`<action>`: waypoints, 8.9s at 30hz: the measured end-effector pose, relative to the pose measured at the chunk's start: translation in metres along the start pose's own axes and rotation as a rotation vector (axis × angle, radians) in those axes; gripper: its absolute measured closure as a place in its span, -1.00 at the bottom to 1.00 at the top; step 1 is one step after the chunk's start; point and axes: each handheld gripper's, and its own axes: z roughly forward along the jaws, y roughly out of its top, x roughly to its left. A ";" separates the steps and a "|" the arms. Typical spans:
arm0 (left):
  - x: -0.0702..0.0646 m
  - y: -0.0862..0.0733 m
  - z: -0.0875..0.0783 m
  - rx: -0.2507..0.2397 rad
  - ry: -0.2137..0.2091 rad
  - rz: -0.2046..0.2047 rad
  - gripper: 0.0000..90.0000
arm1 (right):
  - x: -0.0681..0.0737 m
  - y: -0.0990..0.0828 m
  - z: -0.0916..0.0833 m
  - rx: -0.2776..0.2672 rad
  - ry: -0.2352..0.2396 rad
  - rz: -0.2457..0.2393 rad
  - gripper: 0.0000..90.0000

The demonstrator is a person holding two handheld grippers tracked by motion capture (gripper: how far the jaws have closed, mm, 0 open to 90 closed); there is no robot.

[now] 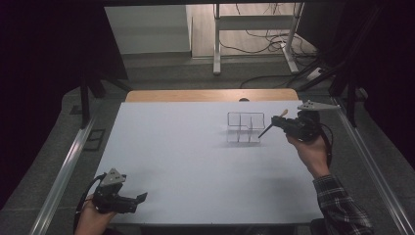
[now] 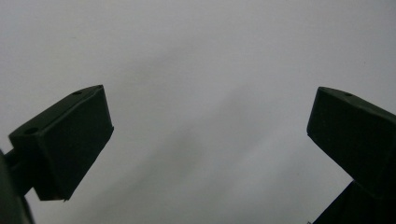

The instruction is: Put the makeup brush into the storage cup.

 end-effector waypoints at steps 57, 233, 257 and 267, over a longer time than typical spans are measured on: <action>-0.001 0.000 0.002 0.012 -0.017 0.021 -0.97 | -0.017 0.033 0.045 0.001 -0.077 -0.028 0.84; -0.001 -0.001 0.000 -0.002 -0.030 0.020 -0.99 | 0.019 -0.084 -0.003 0.234 -0.060 -0.096 -1.00; -0.002 -0.001 0.001 0.004 -0.031 0.023 -0.99 | 0.022 -0.103 -0.024 0.255 -0.072 -0.108 -1.00; -0.002 -0.001 0.001 0.004 -0.031 0.023 -0.99 | 0.019 -0.111 -0.034 0.257 -0.090 -0.097 -1.00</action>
